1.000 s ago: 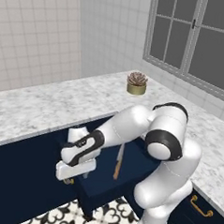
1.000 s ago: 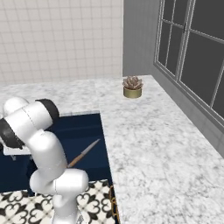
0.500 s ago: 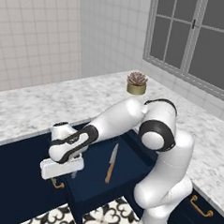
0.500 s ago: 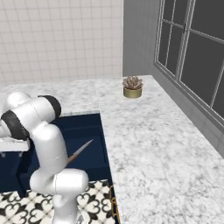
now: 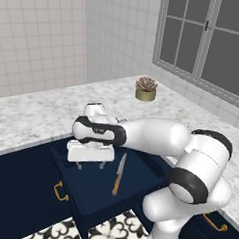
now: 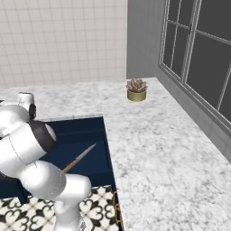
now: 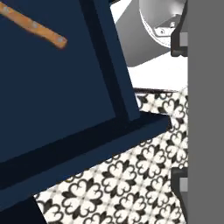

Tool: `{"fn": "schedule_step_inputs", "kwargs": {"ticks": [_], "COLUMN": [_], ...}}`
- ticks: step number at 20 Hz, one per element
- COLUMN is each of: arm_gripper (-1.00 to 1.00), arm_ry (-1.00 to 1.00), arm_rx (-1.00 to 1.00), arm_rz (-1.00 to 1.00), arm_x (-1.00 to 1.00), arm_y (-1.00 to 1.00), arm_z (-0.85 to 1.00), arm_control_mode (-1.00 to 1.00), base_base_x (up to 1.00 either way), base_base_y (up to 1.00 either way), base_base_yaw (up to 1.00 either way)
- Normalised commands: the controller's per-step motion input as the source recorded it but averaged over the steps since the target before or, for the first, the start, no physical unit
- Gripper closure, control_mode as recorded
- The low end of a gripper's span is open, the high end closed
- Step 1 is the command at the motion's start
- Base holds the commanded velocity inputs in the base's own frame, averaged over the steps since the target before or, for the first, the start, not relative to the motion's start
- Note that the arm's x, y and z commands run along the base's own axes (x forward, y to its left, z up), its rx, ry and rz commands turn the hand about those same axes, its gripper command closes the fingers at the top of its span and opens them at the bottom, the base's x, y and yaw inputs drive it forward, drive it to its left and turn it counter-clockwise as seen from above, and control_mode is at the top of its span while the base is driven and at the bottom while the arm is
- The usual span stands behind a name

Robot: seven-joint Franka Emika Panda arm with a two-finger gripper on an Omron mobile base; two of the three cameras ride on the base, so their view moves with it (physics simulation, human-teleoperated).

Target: Pick up the knife from the drawer and place it on the cutting board. Then place the meat from the plate to the cutting board.

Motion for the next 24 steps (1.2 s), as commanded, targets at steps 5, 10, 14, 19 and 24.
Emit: {"fn": "schedule_step_inputs", "kwargs": {"ticks": [5,10,14,19,24], "arm_gripper": [-1.0,-1.0,-1.0,-1.0,-1.0], "arm_ry": [-0.02,0.0,0.0,0.03,0.0], "arm_rx": [-0.15,0.0,-0.05,-0.08,-0.06], "arm_rz": [-0.23,-0.06,0.0,0.0,-0.01], "arm_x": [0.57,0.64,0.39,0.01,0.0], "arm_y": [-1.0,-0.57,-0.42,-0.02,-0.33], "arm_z": [-0.11,-0.31,-0.6,-0.54,-0.4], "arm_control_mode": [-1.0,-1.0,-1.0,-1.0,-1.0], "base_base_x": [0.0,0.0,0.0,0.0,0.0], "base_base_y": [0.0,0.0,0.0,0.0,0.0], "base_base_yaw": [0.0,0.0,0.0,0.0,0.0]}}
